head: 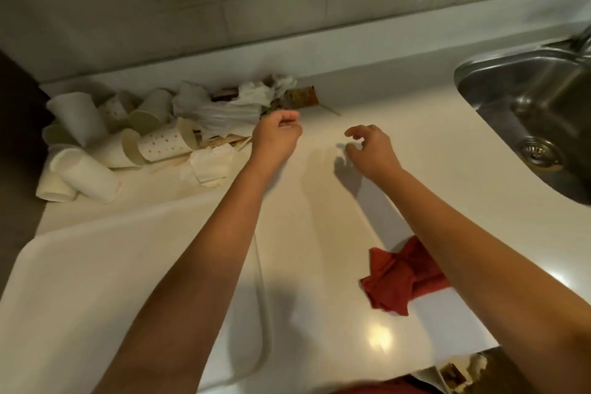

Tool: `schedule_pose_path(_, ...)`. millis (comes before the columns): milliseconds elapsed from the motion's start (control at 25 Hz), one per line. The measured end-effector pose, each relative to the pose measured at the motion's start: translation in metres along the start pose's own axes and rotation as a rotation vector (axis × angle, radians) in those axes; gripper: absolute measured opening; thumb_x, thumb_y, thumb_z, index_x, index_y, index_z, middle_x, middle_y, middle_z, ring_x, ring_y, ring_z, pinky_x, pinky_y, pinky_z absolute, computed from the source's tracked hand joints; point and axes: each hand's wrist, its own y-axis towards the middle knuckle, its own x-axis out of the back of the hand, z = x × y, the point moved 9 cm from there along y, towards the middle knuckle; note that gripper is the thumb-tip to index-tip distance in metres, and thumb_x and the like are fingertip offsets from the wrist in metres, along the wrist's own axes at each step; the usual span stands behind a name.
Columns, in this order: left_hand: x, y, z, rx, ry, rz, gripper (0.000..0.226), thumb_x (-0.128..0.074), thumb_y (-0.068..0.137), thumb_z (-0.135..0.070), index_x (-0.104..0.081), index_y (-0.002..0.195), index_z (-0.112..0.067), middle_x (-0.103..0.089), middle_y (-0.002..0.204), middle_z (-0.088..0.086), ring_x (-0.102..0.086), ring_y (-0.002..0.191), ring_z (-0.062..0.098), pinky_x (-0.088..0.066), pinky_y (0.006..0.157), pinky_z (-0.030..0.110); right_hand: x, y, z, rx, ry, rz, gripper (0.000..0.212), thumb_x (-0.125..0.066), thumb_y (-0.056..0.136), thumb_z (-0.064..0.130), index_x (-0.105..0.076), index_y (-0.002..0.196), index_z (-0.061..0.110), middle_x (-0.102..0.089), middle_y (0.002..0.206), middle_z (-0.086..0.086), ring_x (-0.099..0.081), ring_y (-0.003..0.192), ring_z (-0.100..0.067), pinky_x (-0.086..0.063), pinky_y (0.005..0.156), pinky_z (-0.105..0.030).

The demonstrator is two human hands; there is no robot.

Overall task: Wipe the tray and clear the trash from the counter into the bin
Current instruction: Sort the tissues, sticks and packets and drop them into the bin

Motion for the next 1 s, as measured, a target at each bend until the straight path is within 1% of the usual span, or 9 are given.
schedule_pose_path(120,-0.021,0.045,-0.002,-0.068,0.211,0.023,0.035,-0.057,0.084,-0.004,-0.06,0.119,-0.011,-0.062,0.119,0.005,-0.058,0.106,0.017,-0.041,0.085,0.018,-0.016,0.044,-0.013,-0.08,-0.077,0.054,0.035,-0.056,0.09,0.019,-0.057,0.124,0.016,-0.049,0.128,-0.009,-0.055,0.112,-0.029,-0.044,0.094,-0.033)
schedule_pose_path(200,-0.037,0.068,-0.006,-0.144,0.387,0.052,0.042,-0.055,0.083,-0.003,-0.057,0.124,-0.01,-0.057,0.13,0.007,-0.054,0.117,0.02,-0.037,0.087,0.016,-0.021,0.066,-0.016,-0.106,-0.144,0.054,0.039,-0.053,0.09,0.025,-0.054,0.128,0.019,-0.046,0.131,-0.008,-0.053,0.113,-0.031,-0.044,0.098,-0.039)
schedule_pose_path(360,-0.069,0.105,-0.01,-0.268,0.687,0.142,0.048,-0.048,0.084,-0.001,-0.048,0.131,-0.012,-0.043,0.139,0.008,-0.041,0.128,0.025,-0.033,0.099,0.024,-0.034,0.105,-0.003,-0.011,-0.329,0.039,0.044,-0.048,0.09,0.036,-0.05,0.131,0.021,-0.047,0.129,-0.011,-0.047,0.116,-0.033,-0.04,0.096,-0.039)
schedule_pose_path(440,-0.075,0.124,-0.003,-0.26,0.799,0.156,0.053,-0.047,0.085,-0.003,-0.041,0.136,-0.015,-0.034,0.145,0.008,-0.035,0.133,0.027,-0.031,0.105,0.031,-0.038,0.119,-0.002,-0.02,-0.372,0.004,0.038,-0.049,0.088,0.036,-0.057,0.123,0.023,-0.051,0.123,-0.01,-0.048,0.112,-0.032,-0.038,0.092,-0.036)
schedule_pose_path(520,-0.079,0.141,0.007,-0.214,0.855,0.178,0.059,-0.047,0.086,-0.005,-0.033,0.142,-0.017,-0.024,0.152,0.008,-0.027,0.139,0.028,-0.027,0.109,0.035,-0.034,0.131,-0.006,-0.103,-0.311,-0.06,0.029,-0.051,0.087,0.033,-0.064,0.112,0.024,-0.056,0.116,-0.007,-0.051,0.106,-0.029,-0.037,0.087,-0.034)
schedule_pose_path(560,-0.081,0.148,0.013,-0.19,0.87,0.194,0.059,-0.047,0.087,-0.007,-0.032,0.143,-0.017,-0.024,0.153,0.009,-0.027,0.139,0.028,-0.027,0.11,0.036,-0.032,0.137,-0.008,-0.139,-0.294,-0.078,0.026,-0.051,0.087,0.03,-0.067,0.107,0.024,-0.058,0.113,-0.006,-0.053,0.104,-0.028,-0.037,0.085,-0.033)
schedule_pose_path(680,-0.081,0.165,0.019,-0.17,0.935,0.172,0.049,-0.044,0.091,-0.012,-0.038,0.14,-0.013,-0.039,0.142,0.013,-0.041,0.129,0.032,-0.037,0.102,0.038,-0.038,0.154,-0.007,-0.178,-0.361,-0.037,0.026,-0.046,0.09,0.02,-0.068,0.104,0.018,-0.057,0.11,-0.007,-0.052,0.104,-0.028,-0.033,0.081,-0.032)
schedule_pose_path(840,-0.08,0.169,0.012,-0.265,1.077,0.076,0.037,-0.038,0.094,-0.006,-0.048,0.13,-0.007,-0.049,0.131,0.015,-0.051,0.117,0.032,-0.043,0.091,0.038,-0.049,0.161,-0.002,-0.167,-0.435,0.0,0.026,-0.042,0.091,0.011,-0.062,0.107,0.01,-0.05,0.114,-0.009,-0.047,0.109,-0.027,-0.032,0.087,-0.036)
schedule_pose_path(1000,-0.077,0.168,0.016,-0.273,0.965,0.04,0.034,-0.036,0.097,-0.01,-0.056,0.124,-0.011,-0.059,0.12,0.014,-0.058,0.107,0.032,-0.045,0.085,0.038,-0.05,0.16,-0.005,-0.198,-0.455,0.029,0.029,-0.038,0.091,0.006,-0.056,0.113,0.006,-0.048,0.118,-0.011,-0.045,0.114,-0.027,-0.033,0.092,-0.035)
